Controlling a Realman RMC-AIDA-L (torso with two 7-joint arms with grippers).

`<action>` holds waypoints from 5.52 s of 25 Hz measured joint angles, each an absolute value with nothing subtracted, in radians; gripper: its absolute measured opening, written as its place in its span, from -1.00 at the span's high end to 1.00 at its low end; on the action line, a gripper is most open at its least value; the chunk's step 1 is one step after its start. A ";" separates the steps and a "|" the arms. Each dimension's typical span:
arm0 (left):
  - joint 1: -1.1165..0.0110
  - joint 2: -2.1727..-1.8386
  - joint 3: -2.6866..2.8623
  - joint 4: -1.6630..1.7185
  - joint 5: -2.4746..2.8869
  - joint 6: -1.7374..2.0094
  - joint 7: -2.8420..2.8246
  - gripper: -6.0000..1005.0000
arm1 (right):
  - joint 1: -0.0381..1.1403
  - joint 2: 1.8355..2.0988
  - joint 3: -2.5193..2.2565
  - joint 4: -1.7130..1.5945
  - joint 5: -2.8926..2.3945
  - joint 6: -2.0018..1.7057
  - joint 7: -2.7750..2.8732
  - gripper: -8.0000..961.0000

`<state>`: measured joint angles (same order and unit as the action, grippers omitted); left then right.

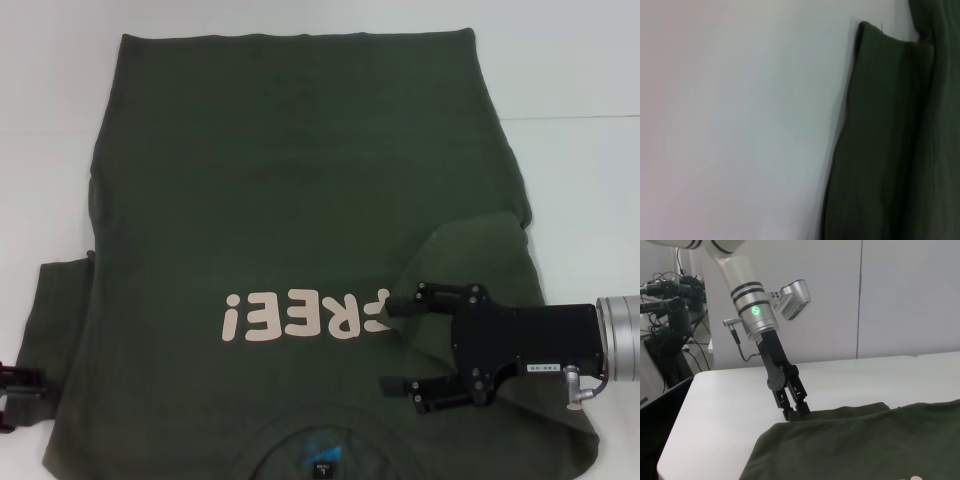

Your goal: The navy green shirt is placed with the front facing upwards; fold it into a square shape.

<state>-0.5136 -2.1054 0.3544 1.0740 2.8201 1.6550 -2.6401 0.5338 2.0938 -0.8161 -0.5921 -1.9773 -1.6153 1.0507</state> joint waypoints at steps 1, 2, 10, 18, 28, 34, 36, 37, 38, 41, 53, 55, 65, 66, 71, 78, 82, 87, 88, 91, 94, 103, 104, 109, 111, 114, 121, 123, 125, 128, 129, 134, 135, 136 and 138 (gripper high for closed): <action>-0.515 -2.105 0.355 1.072 2.820 1.654 -2.640 -0.30 | 0.533 2.094 -0.816 -0.592 -1.977 -1.615 1.051 -0.87; -0.517 -2.105 0.355 1.072 2.820 1.654 -2.640 -0.29 | 0.533 2.094 -0.816 -0.592 -1.977 -1.615 1.051 -0.87; -0.519 -2.107 0.362 1.072 2.825 1.623 -2.635 -0.19 | 0.532 2.094 -0.816 -0.592 -1.977 -1.615 1.051 -0.87; -0.519 -2.106 0.369 1.072 2.828 1.619 -2.634 0.10 | 0.533 2.094 -0.816 -0.592 -1.977 -1.616 1.052 -0.87; -0.520 -2.108 0.397 1.071 2.829 1.617 -2.633 0.73 | 0.537 2.094 -0.816 -0.592 -1.977 -1.617 1.054 -0.87; -0.518 -2.112 0.418 1.084 2.829 1.606 -2.621 0.99 | 0.537 2.094 -0.816 -0.592 -1.977 -1.617 1.053 -0.87; -0.513 -2.114 0.423 1.102 2.834 1.592 -2.615 0.99 | 0.537 2.094 -0.815 -0.592 -1.977 -1.617 1.053 -0.87; -0.510 -2.115 0.423 1.110 2.839 1.584 -2.614 0.99 | 0.537 2.094 -0.814 -0.592 -1.977 -1.617 1.053 -0.87; -0.506 -2.115 0.424 1.120 2.846 1.573 -2.613 0.99 | 0.537 2.094 -0.813 -0.592 -1.977 -1.617 1.053 -0.87; -0.492 -2.117 0.424 1.145 2.857 1.531 -2.613 0.99 | 0.536 2.094 -0.809 -0.592 -1.977 -1.616 1.055 -0.87; -0.486 -2.138 0.450 1.236 2.857 1.342 -2.615 0.99 | 0.537 2.095 -0.807 -0.584 -1.975 -1.612 1.059 -0.87; -0.491 -2.134 0.450 1.247 2.857 1.327 -2.624 0.99 | 0.537 2.095 -0.807 -0.584 -1.974 -1.612 1.059 -0.87; -0.490 -2.119 0.444 1.252 2.857 1.335 -2.637 0.99 | 0.537 2.095 -0.807 -0.571 -1.965 -1.606 1.060 -0.87; -0.488 -2.119 0.441 1.253 2.857 1.338 -2.638 0.99 | 0.537 2.095 -0.807 -0.571 -1.965 -1.606 1.060 -0.87; -0.473 -2.119 0.431 1.266 2.857 1.340 -2.638 0.99 | 0.540 2.095 -0.807 -0.571 -1.963 -1.602 1.060 -0.87; -0.501 -2.120 0.433 1.295 2.745 1.468 -2.632 0.99 | 0.541 2.095 -0.813 -0.571 -1.963 -1.594 1.060 -0.87; -0.509 -2.130 0.447 1.288 2.549 1.544 -2.622 0.99 | 0.541 2.095 -0.813 -0.571 -1.963 -1.592 1.060 -0.87; -0.514 -2.152 0.513 1.204 2.408 1.531 -2.618 0.99 | 0.541 2.095 -0.810 -0.571 -1.963 -1.592 1.060 -0.87; -0.518 -2.156 0.529 1.174 2.401 1.510 -2.615 0.99 | 0.541 2.095 -0.809 -0.571 -1.963 -1.592 1.060 -0.87; -0.526 -2.160 0.564 1.096 2.383 1.456 -2.592 0.99 | 0.541 2.095 -0.807 -0.571 -1.963 -1.591 1.060 -0.87; -0.535 -2.161 0.583 1.033 2.366 1.417 -2.570 0.99 | 0.542 2.095 -0.807 -0.571 -1.963 -1.589 1.060 -0.87; -0.553 -2.163 0.602 0.937 2.330 1.392 -2.526 0.99 | 0.541 2.095 -0.809 -0.571 -1.963 -1.578 1.060 -0.87; -0.557 -2.163 0.603 0.925 2.327 1.390 -2.518 0.99 | 0.541 2.095 -0.809 -0.571 -1.963 -1.577 1.060 -0.87; -0.576 -2.163 0.607 0.875 2.325 1.384 -2.491 0.98 | 0.543 2.095 -0.811 -0.571 -1.963 -1.575 1.060 -0.87; -0.579 -2.163 0.612 0.857 2.325 1.373 -2.488 0.98 | 0.543 2.095 -0.812 -0.571 -1.963 -1.574 1.060 -0.87; -0.581 -2.163 0.630 0.837 2.325 1.352 -2.486 0.98 | 0.543 2.095 -0.813 -0.571 -1.963 -1.574 1.060 -0.87; -0.586 -2.163 0.630 0.802 2.325 1.329 -2.468 0.98 | 0.543 2.095 -0.814 -0.571 -1.963 -1.574 1.060 -0.87; -0.587 -2.163 0.630 0.794 2.325 1.326 -2.462 0.98 | 0.543 2.095 -0.815 -0.571 -1.963 -1.574 1.060 -0.87; -0.589 -2.163 0.627 0.782 2.323 1.320 -2.460 0.97 | 0.543 2.095 -0.815 -0.571 -1.963 -1.576 1.060 -0.87; -0.590 -2.161 0.621 0.756 2.304 1.312 -2.468 0.92 | 0.543 2.095 -0.815 -0.571 -1.964 -1.588 1.060 -0.88; -0.590 -2.160 0.619 0.748 2.299 1.311 -2.469 0.89 | 0.543 2.095 -0.815 -0.571 -1.963 -1.592 1.060 -0.88; -0.591 -2.157 0.618 0.735 2.294 1.332 -2.462 0.79 | 0.541 2.094 -0.814 -0.578 -1.963 -1.607 1.060 -0.89; -0.591 -2.156 0.618 0.736 2.294 1.348 -2.457 0.76 | 0.539 2.093 -0.814 -0.581 -1.963 -1.611 1.060 -0.89; -0.592 -2.155 0.616 0.738 2.293 1.363 -2.450 0.74 | 0.537 2.093 -0.814 -0.586 -1.963 -1.615 1.060 -0.89; -0.594 -2.152 0.611 0.743 2.287 1.401 -2.423 0.61 | 0.534 2.092 -0.813 -0.601 -1.964 -1.628 1.063 -0.89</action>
